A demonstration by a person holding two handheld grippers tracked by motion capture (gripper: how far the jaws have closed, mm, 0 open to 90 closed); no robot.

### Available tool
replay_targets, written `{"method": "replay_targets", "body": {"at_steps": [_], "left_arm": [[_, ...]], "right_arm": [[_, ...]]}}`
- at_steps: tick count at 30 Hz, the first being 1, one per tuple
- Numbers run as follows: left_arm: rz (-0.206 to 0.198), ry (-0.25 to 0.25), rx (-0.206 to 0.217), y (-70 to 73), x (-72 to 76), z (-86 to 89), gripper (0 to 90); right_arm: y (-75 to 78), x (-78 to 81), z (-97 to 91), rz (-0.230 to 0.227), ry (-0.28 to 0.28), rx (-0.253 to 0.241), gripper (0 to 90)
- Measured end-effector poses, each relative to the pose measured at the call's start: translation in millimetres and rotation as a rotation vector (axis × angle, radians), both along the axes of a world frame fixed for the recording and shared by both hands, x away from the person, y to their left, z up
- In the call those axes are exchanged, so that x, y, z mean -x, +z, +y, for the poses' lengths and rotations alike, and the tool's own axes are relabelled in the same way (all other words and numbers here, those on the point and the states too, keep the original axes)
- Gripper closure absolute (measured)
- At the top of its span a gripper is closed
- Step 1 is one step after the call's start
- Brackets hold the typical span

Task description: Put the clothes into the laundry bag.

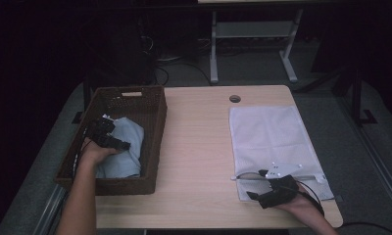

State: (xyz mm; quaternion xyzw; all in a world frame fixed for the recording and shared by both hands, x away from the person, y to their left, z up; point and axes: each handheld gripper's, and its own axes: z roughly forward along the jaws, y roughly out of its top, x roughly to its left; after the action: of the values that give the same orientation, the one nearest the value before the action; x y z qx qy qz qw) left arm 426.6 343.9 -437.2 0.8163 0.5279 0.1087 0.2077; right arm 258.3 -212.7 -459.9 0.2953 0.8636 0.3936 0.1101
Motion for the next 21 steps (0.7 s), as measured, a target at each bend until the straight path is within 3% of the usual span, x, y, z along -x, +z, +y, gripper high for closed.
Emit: {"method": "replay_targets", "body": {"at_steps": [8,15,21], "left_arm": [[0.016,-0.007,0.029,-4.9,-0.6,-0.9,10.1],[0.026,-0.048,0.056,-0.9,2.2,-2.3,29.6],[0.041,-0.065,0.064,3.1,4.2,-6.2,53.6]], "right_arm": [[-0.8,0.2,1.1,0.005,0.005,0.004,12.2],[-1.2,0.4,1.8,0.007,0.013,0.008,13.0],[-1.6,0.1,2.0,0.011,0.012,0.011,13.1]]}}
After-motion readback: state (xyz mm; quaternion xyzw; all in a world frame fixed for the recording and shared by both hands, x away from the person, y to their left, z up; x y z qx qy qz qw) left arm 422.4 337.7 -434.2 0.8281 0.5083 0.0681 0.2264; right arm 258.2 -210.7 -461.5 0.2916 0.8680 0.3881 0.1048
